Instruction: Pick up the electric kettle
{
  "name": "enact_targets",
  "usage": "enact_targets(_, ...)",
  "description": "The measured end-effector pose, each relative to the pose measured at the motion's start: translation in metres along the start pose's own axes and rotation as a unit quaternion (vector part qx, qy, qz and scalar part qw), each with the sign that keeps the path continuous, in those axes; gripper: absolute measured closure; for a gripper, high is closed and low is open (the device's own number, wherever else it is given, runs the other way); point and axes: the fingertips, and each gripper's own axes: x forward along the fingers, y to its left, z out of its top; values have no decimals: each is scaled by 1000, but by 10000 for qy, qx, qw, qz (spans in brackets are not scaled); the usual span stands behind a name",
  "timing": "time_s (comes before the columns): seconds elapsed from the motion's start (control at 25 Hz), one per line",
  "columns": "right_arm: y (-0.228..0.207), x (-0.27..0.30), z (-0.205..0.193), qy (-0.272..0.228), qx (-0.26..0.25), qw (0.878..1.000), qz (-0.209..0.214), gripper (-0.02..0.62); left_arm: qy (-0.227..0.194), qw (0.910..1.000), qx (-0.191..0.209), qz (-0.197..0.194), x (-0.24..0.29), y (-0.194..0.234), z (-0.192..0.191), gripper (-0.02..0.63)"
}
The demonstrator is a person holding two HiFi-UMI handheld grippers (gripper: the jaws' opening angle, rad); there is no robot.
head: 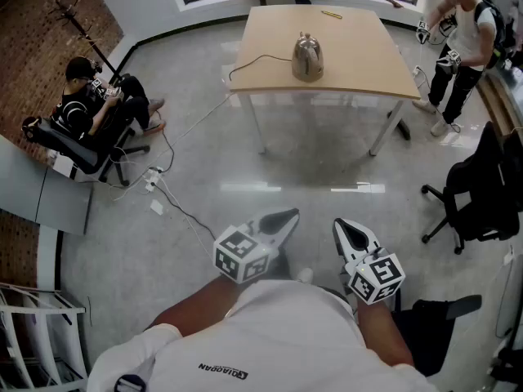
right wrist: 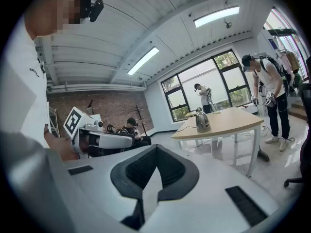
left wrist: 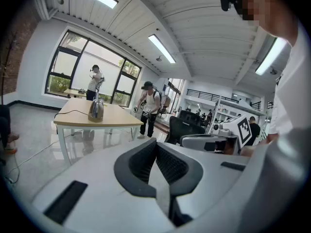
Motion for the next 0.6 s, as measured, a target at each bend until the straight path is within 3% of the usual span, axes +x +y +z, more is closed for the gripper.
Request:
enact_targets(0.4, 3, 1, 2, -2, -142, 9999, 64, 575, -81, 9999, 111, -7, 0, -1, 4, 611)
enact_targets(0.6, 4, 3, 8, -158, 103, 9997, 139, 574, -53, 9999, 86, -6, 2, 2, 5, 611)
